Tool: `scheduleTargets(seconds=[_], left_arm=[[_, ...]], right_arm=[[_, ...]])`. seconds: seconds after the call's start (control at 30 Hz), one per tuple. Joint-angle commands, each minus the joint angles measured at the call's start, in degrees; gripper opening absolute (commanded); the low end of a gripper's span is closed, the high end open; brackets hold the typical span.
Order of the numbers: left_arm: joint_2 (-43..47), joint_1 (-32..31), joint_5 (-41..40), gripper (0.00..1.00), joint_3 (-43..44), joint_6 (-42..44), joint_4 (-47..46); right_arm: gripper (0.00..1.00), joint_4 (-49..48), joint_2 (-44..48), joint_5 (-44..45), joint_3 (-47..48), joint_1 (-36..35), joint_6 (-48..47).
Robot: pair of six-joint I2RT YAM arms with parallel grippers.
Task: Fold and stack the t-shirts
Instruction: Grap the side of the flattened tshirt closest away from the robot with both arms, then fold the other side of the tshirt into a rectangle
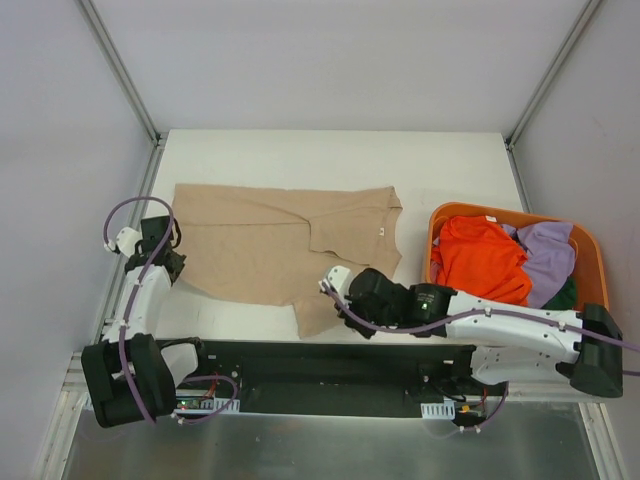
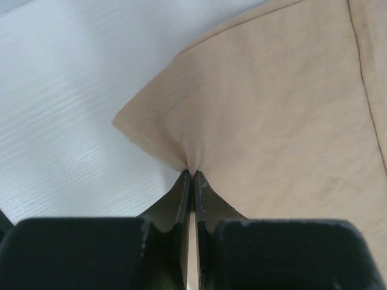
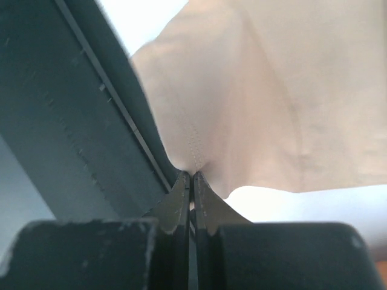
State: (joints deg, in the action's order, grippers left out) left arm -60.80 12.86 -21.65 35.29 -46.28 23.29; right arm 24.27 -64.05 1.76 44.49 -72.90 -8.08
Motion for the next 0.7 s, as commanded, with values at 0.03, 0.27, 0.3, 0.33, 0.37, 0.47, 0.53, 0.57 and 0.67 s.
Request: scheduleTargets(seconds=[0.03, 0.27, 0.3, 0.33, 0.37, 0.47, 0.53, 0.57, 0.67], left_arm=[[-5.81, 0.50, 3.09, 0.00, 6.45, -2.49, 0.70], [-16.71, 0.32, 6.79, 0.00, 14.80, -3.20, 0.71], [-17.86, 0.41, 7.49, 0.00, 15.77, -2.85, 0.79], [-19.09, 0.41, 7.93, 0.00, 16.56, -2.85, 0.71], [-20.23, 0.41, 7.94, 0.00, 17.18, -2.76, 0.71], [-22.52, 0.41, 8.11, 0.00, 18.76, -2.85, 0.79], [-23.49, 0.41, 7.50, 0.00, 19.55, -2.94, 1.14], [-23.67, 0.41, 7.06, 0.00, 19.99, -3.20, 1.23], [-24.54, 0.41, 6.09, 0.00, 21.31, -3.11, 1.50]], right_arm=[[0.01, 5.08, -1.24, 9.30, 9.81, 6.97, 0.78], [0.01, 6.31, -7.83, 8.44, 17.64, 17.61, -1.24], [0.01, 6.23, -8.97, 8.09, 18.78, 19.01, -1.76], [0.01, 6.31, -10.12, 7.48, 20.18, 20.42, -2.29], [0.01, 6.40, -11.61, 7.47, 21.50, 21.65, -2.64], [0.01, 6.40, -15.91, 6.33, 25.72, 24.47, -4.31], [0.01, 6.92, -18.73, 5.19, 28.45, 26.05, -5.71], [0.01, 7.19, -20.13, 4.84, 30.55, 27.28, -6.59], [0.01, 8.77, -24.00, 4.48, 34.69, 29.92, -7.83]])
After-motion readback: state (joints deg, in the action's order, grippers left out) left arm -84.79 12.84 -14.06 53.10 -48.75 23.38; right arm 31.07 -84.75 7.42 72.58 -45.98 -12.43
